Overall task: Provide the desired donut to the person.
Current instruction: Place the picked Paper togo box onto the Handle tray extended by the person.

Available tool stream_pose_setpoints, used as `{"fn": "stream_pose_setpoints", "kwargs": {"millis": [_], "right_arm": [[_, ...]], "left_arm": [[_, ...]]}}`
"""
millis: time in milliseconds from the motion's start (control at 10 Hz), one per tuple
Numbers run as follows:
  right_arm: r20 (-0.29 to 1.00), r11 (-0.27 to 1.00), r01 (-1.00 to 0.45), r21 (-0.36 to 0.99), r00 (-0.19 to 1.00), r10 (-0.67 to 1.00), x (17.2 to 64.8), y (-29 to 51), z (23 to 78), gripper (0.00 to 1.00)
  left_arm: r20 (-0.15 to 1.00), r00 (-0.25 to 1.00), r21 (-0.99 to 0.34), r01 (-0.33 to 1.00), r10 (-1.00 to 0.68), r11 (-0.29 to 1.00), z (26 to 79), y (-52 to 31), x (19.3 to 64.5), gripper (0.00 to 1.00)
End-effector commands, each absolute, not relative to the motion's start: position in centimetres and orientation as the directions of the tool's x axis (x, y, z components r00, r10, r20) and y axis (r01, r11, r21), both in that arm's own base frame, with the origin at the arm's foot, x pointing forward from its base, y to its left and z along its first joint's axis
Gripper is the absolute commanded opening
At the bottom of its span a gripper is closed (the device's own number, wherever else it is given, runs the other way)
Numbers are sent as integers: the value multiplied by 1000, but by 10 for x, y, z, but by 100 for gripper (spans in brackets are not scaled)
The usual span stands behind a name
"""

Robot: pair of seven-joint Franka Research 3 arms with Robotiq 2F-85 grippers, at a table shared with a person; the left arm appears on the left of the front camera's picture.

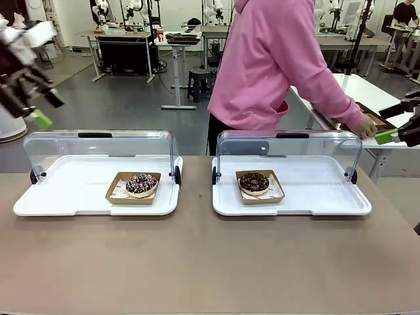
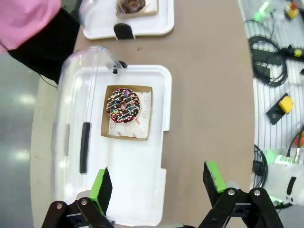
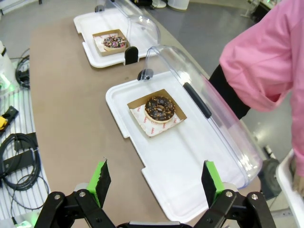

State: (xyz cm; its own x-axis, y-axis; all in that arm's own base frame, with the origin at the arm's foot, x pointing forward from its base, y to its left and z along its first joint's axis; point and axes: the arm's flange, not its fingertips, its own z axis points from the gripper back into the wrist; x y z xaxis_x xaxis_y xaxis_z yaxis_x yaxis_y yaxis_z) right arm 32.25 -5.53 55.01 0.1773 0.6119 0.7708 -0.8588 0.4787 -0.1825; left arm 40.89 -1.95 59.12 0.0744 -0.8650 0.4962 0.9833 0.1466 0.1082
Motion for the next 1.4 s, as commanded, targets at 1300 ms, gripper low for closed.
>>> {"fn": "stream_pose_setpoints", "kwargs": {"millis": [1300], "right_arm": [[775, 477, -861, -176, 178, 607, 323, -55, 549, 100]], "left_arm": [[798, 233, 99, 859, -555, 502, 518, 140, 322, 100]]}}
